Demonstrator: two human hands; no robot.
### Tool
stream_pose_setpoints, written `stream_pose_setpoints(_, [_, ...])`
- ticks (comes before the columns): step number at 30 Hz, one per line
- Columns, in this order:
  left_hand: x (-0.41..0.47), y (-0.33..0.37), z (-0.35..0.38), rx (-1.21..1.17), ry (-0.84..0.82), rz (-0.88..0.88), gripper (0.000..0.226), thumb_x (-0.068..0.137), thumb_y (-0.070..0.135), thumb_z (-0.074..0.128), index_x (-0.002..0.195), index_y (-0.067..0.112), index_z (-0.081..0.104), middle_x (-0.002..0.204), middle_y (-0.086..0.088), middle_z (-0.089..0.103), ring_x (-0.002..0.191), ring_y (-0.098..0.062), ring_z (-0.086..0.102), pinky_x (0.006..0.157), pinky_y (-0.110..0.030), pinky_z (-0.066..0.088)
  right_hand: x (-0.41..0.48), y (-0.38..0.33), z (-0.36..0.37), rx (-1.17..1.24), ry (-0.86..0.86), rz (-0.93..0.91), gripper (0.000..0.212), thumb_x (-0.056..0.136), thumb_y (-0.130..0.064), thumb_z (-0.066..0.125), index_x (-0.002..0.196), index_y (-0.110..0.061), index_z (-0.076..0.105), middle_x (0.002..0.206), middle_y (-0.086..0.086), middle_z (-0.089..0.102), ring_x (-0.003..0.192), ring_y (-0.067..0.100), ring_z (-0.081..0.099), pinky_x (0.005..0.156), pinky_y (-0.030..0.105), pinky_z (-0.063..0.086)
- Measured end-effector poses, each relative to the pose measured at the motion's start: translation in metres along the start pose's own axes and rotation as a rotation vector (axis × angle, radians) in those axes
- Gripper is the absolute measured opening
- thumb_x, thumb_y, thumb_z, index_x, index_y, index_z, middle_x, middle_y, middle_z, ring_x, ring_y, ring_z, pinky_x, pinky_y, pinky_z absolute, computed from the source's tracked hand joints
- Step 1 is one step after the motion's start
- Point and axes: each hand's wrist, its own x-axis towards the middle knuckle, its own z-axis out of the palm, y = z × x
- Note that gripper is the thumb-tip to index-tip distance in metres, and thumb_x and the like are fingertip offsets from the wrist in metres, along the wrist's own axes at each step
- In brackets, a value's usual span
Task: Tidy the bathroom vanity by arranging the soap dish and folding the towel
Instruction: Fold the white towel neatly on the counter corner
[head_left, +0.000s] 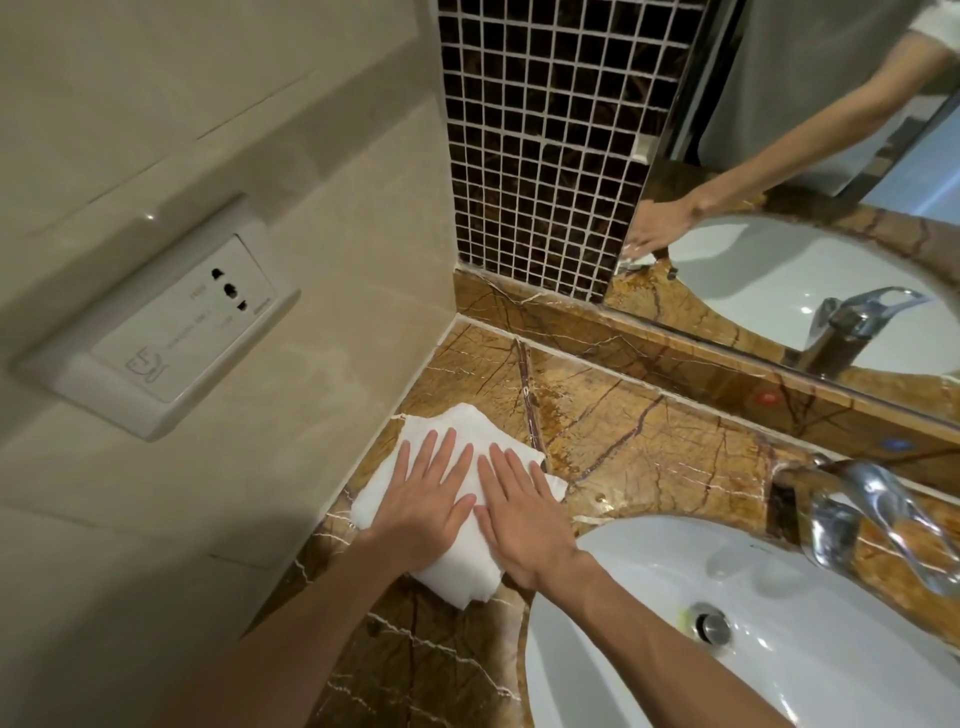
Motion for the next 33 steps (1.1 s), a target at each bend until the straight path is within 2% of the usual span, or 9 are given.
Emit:
stream_pose_setpoints(6, [-0.007,-0.004,-0.002,0.072,0.082,0.002,0.057,0.096,0.043,0.026,0.144,0.014,0.037,0.151,-0.016,0.036,0.14,-0.037,0.031,0.111,-0.063,0.024,0.003,-0.01,0.005,0.032,0.006,-0.001,0.059,0.103,-0.042,0.011,0.154,-0.016,-0.005,0.163,0.007,-0.009,0.149,0.024,-0.013,0.118,0.041,-0.013])
stream_pose_setpoints(9, [-0.024,-0.004,-0.003,0.092,0.089,-0.115,0.06,0.091,0.044,0.047,0.141,0.011,0.041,0.147,-0.02,0.04,0.136,-0.04,0.037,0.11,-0.06,0.029,0.013,-0.019,0.005,0.014,0.002,-0.07,0.059,0.103,-0.042,0.011,0.154,-0.016,-0.002,0.163,0.008,-0.007,0.149,0.025,-0.011,0.121,0.044,-0.008])
stream_pose_setpoints(13, [-0.043,0.003,-0.005,0.072,0.097,-0.206,0.063,0.086,0.044,0.056,0.137,0.009,0.047,0.146,-0.02,0.043,0.133,-0.039,0.042,0.11,-0.055,0.029,0.021,-0.033,0.002,0.014,0.003,-0.087,0.058,0.103,-0.04,0.012,0.154,-0.015,-0.001,0.163,0.01,-0.007,0.149,0.026,-0.012,0.119,0.042,-0.01])
stream_pose_setpoints(17, [-0.056,0.011,0.004,0.013,0.113,-0.158,0.064,0.088,0.048,0.042,0.14,0.01,0.043,0.149,-0.019,0.038,0.136,-0.039,0.037,0.112,-0.059,0.025,0.011,-0.03,-0.007,-0.034,0.102,-0.167,0.057,0.102,-0.028,0.028,0.153,-0.009,0.012,0.162,0.017,0.005,0.149,0.031,-0.001,0.115,0.043,-0.015])
stream_pose_setpoints(20, [-0.062,0.004,0.013,0.011,0.139,-0.102,0.065,0.09,0.05,0.039,0.143,0.012,0.039,0.15,-0.017,0.037,0.138,-0.039,0.034,0.11,-0.06,0.021,0.002,-0.024,-0.006,-0.072,0.026,-0.188,0.059,0.102,-0.026,0.027,0.154,-0.01,0.004,0.161,0.019,-0.002,0.149,0.032,-0.004,0.115,0.041,-0.013])
stream_pose_setpoints(23, [-0.062,-0.002,0.022,-0.008,0.196,-0.072,0.06,0.093,0.046,0.039,0.141,0.011,0.041,0.148,-0.018,0.04,0.137,-0.04,0.036,0.11,-0.061,0.025,0.004,-0.023,-0.005,-0.063,-0.05,-0.165,0.058,0.104,-0.025,0.025,0.153,-0.012,-0.002,0.161,0.018,-0.008,0.149,0.03,-0.007,0.118,0.038,-0.006])
stream_pose_setpoints(26, [-0.062,-0.011,0.029,-0.051,0.272,-0.062,0.059,0.095,0.043,0.038,0.144,0.012,0.036,0.15,-0.017,0.036,0.139,-0.039,0.032,0.113,-0.06,0.022,0.012,-0.029,-0.003,-0.058,-0.055,-0.177,0.063,0.102,-0.02,0.033,0.153,-0.012,-0.004,0.161,0.017,-0.008,0.149,0.029,-0.008,0.119,0.038,-0.003])
stream_pose_setpoints(29, [-0.064,-0.021,0.033,-0.062,0.31,-0.06,0.061,0.095,0.043,0.04,0.147,0.014,0.029,0.152,-0.015,0.031,0.142,-0.036,0.026,0.115,-0.058,0.02,0.018,-0.035,-0.001,-0.044,-0.051,-0.16,0.062,0.102,-0.018,0.03,0.153,-0.013,-0.004,0.162,0.016,-0.009,0.149,0.029,-0.009,0.12,0.038,-0.003])
stream_pose_setpoints(33, [-0.063,-0.017,0.028,-0.062,0.272,-0.103,0.061,0.096,0.045,0.036,0.148,0.015,0.026,0.155,-0.014,0.024,0.145,-0.036,0.02,0.116,-0.058,0.017,0.019,-0.036,-0.002,-0.025,-0.046,-0.157,0.059,0.103,-0.019,0.027,0.154,-0.014,-0.003,0.162,0.016,-0.01,0.149,0.03,-0.009,0.119,0.038,-0.004])
